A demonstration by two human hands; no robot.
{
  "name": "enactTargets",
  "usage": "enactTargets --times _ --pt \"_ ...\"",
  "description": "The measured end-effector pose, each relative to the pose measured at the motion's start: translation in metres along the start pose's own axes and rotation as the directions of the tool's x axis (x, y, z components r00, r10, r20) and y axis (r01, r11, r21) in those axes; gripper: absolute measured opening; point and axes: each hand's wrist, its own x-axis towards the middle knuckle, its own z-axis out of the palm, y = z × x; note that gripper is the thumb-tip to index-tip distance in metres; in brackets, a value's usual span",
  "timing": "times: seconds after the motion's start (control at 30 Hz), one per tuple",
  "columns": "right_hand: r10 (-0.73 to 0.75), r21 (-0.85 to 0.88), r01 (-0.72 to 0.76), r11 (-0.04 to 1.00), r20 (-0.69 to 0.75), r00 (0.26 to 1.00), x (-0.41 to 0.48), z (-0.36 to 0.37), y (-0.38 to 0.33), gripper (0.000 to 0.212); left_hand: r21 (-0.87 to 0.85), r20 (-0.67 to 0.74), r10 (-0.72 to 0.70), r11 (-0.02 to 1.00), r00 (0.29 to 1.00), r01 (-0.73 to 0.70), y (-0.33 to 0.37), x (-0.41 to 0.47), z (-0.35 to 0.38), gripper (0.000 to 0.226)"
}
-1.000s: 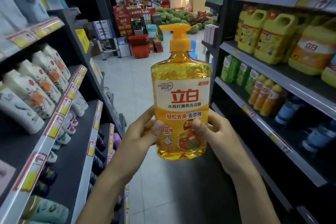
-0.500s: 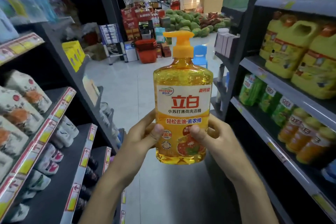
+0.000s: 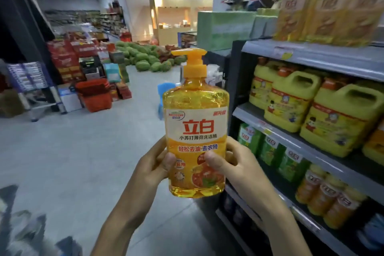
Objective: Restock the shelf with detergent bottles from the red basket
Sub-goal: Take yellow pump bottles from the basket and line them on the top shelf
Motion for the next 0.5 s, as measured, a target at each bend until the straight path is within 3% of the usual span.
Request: enactTargets --times 0.07,0.2,0.4,0.5 --pt "-0.004 -0.040 0.001 0.999 -0.093 0.996 0.022 -0.014 -0.007 0.056 -0.036 0.095 0.029 0.999 0.995 -0.025 0.003 0.044 0.002 0.043" --pt "-0.009 -0.049 -0.004 0.999 -0.258 0.966 0.053 -0.054 -0.016 0.048 -0.139 0.280 0.092 0.989 0.956 -0.054 0.009 0.119 0.029 0.039" --pt "-0.081 -0.135 0.023 0.991 -0.443 0.893 0.092 -0.120 -0.015 0.079 -0.223 0.487 0.204 0.969 0.850 -0.105 0.017 0.221 0.082 0.048" --pt "-0.107 -0.169 0.026 0.985 -0.490 0.865 0.114 -0.158 -0.019 0.066 -0.247 0.564 0.264 0.958 0.783 -0.145 0.026 0.269 0.112 0.043"
